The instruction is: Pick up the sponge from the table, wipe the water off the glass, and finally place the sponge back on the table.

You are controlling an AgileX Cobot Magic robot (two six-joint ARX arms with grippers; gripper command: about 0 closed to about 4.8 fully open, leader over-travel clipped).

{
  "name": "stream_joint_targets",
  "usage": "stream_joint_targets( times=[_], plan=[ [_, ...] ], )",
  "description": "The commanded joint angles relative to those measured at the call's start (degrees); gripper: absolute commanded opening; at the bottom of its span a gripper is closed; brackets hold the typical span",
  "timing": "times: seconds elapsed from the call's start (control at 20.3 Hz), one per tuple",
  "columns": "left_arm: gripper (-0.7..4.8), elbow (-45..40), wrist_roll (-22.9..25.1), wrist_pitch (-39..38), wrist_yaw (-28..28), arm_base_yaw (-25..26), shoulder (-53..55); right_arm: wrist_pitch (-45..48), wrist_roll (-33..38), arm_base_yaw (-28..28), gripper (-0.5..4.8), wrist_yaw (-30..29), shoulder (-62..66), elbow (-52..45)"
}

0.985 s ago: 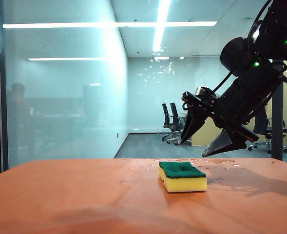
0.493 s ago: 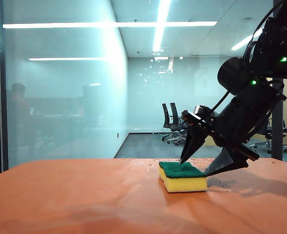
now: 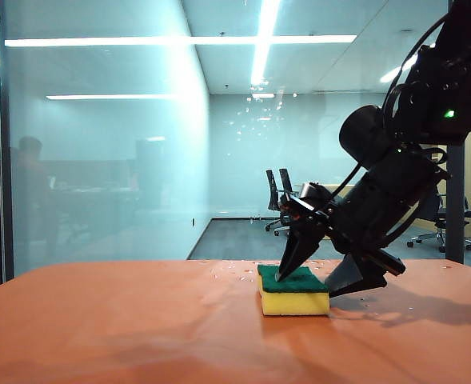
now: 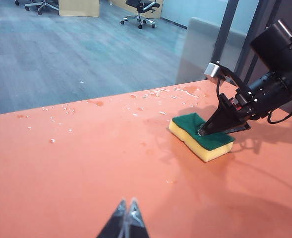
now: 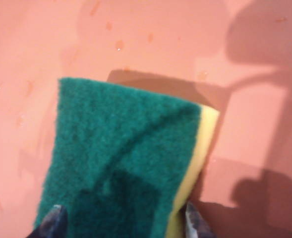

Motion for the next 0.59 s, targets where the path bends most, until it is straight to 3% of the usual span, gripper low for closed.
stream_joint_targets(
  times=[0.05,0.2,0.25,0.3,0.34,0.59],
  plan=[
    [-0.05,0.2,0.2,-0.11,0.26,-0.02,0.09,0.09,-0.11,0.02,2.1,1.66,0.07,0.22],
    [-0.05,0.2,0.2,-0.11,0.26,-0.02,0.09,0.13,-0.11,0.02,1.96,1.79,0.28,0.22],
    [-0.05,0.2,0.2,-0.11,0.26,-0.02,0.09,0.07,-0.11,0.02,1.7,2.27,0.33,0.22],
    [-0.05,0.2,0.2,-0.09,0.26,-0.02,0.09,0.13,-0.2,0.02,0.51,2.49,0.33,0.22],
    [-0.05,0.2,0.2,-0.11,0.26,-0.02,0.09,0.26,-0.2,0.02,-0.12,2.45,0.33,0.22],
    [-0.05,0.2,0.2,-0.09,0.26,-0.02,0.09,1.9,-0.22,0.0,-0.06,1.44,0.28,0.22]
  ],
)
